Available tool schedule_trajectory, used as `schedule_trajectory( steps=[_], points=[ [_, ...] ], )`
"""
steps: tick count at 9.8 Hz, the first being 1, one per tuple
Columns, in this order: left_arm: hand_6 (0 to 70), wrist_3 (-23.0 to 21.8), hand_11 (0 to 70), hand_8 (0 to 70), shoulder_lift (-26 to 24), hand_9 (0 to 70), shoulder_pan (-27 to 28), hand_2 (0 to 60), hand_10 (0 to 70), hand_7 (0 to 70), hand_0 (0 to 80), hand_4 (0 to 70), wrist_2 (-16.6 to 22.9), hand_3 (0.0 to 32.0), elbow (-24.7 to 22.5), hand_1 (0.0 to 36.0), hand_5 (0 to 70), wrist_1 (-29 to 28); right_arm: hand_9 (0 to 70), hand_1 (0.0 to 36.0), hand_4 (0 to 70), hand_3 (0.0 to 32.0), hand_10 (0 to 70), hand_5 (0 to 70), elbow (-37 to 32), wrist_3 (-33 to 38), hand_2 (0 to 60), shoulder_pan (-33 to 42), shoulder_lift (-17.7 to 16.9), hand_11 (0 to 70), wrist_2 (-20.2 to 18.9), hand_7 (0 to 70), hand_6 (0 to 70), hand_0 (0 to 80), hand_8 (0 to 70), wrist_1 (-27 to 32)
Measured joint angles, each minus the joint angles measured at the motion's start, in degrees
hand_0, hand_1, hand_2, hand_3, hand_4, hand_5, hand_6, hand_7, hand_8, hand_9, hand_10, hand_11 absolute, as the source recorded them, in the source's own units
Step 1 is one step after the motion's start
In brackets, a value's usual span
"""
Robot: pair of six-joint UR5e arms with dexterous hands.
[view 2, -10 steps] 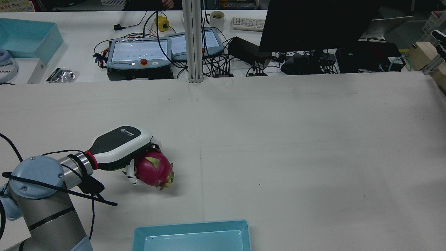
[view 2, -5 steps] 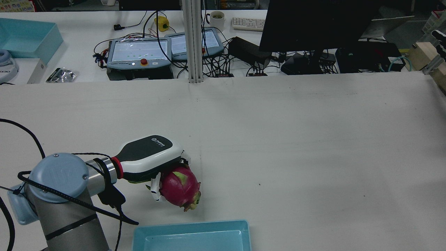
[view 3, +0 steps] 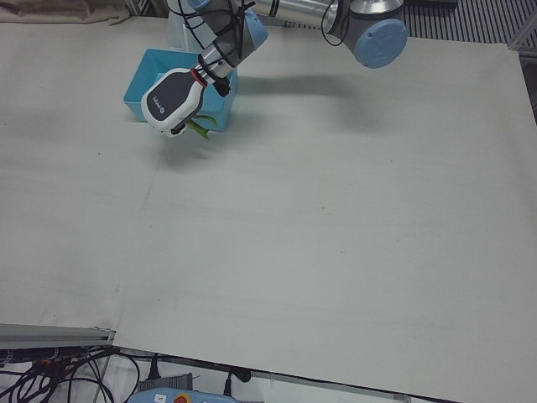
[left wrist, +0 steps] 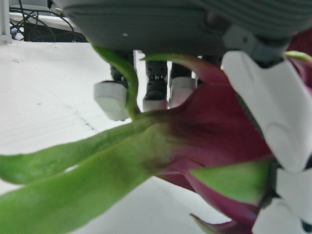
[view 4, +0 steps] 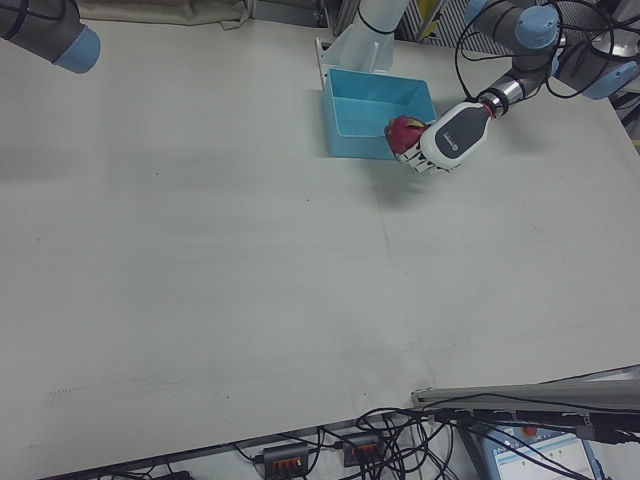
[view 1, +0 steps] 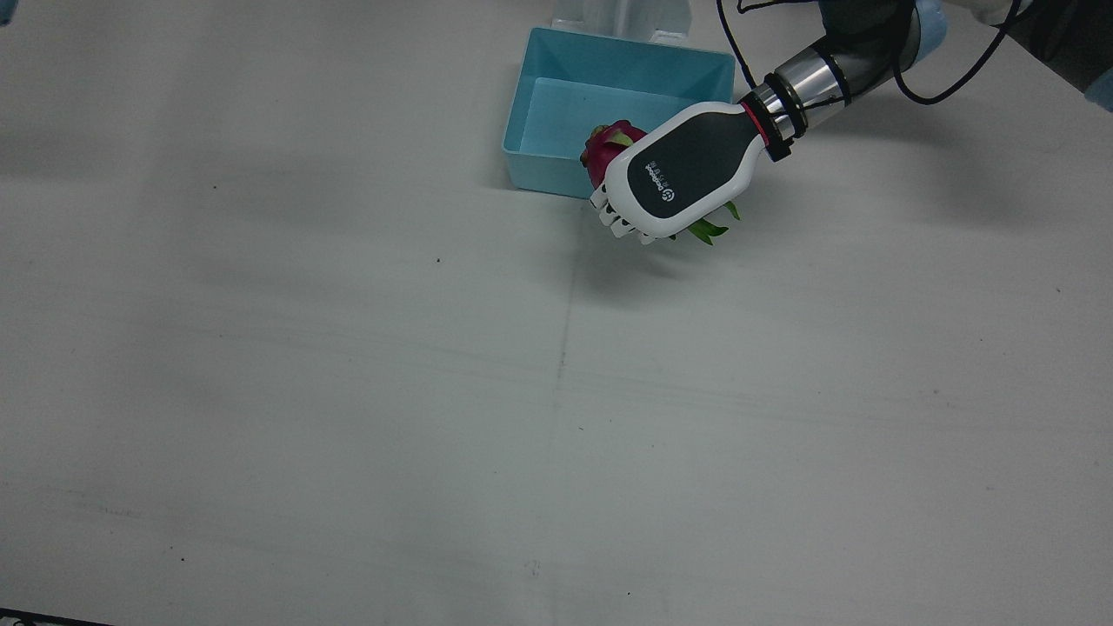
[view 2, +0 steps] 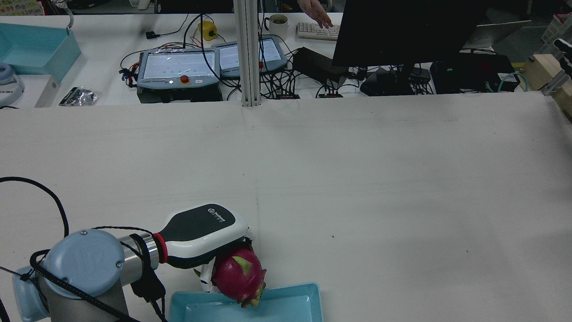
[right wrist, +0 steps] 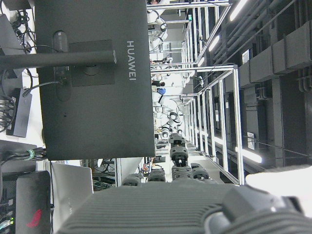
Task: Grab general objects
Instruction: 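Carry the dragon fruit with the left hand over the blue tray, then lower the fruit into the tray and open the left hand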
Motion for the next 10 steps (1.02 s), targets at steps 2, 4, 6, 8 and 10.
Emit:
schedule_trajectory(
  steps=[2, 4, 6, 8, 10],
  points=[
    [60.9, 0.08, 70.0, 54.1, -0.33, 70.0, 0.22, 60.0, 70.0, 70.0, 48.6, 70.0, 1.30, 0.0, -0.65, 22.7, 63.5, 1.39, 0.0, 0.0, 0.0, 0.0, 0.0, 0.0, 0.01, 0.02, 0.0, 0.00, 0.01, 0.0, 0.00, 0.0, 0.0, 0.0, 0.0, 0.00],
    [61.9, -0.05, 70.0, 54.7, -1.69, 70.0, -0.16, 60.0, 70.0, 70.0, 48.3, 70.0, 3.68, 0.0, -1.07, 22.2, 63.2, 3.06, 0.0, 0.0, 0.0, 0.0, 0.0, 0.0, 0.00, 0.02, 0.0, 0.00, 0.02, 0.0, 0.00, 0.0, 0.0, 0.0, 0.0, 0.00],
    [62.0, -0.35, 70.0, 55.0, -3.46, 70.0, -0.22, 60.0, 70.0, 70.0, 47.8, 70.0, 4.76, 0.0, -0.90, 22.0, 63.0, 3.98, 0.0, 0.0, 0.0, 0.0, 0.0, 0.0, 0.01, 0.03, 0.0, -0.01, 0.01, 0.0, 0.00, 0.0, 0.0, 0.0, 0.0, 0.00],
    [62.3, -0.73, 70.0, 55.1, -5.72, 70.0, -0.31, 60.0, 70.0, 70.0, 48.2, 70.0, 5.70, 0.0, -0.60, 22.1, 62.9, 4.97, 0.0, 0.0, 0.0, 0.0, 0.0, 0.0, 0.00, 0.01, 0.0, -0.01, 0.01, 0.0, 0.00, 0.0, 0.0, 0.0, 0.0, 0.00],
    [61.3, -1.01, 70.0, 53.8, -6.86, 70.0, -0.85, 60.0, 70.0, 70.0, 48.9, 70.0, 8.35, 0.0, -0.60, 22.0, 62.3, 5.67, 0.0, 0.0, 0.0, 0.0, 0.0, 0.0, -0.01, 0.01, 0.0, -0.02, 0.00, 0.0, 0.00, 0.0, 0.0, 0.0, 0.0, 0.00]
  ],
)
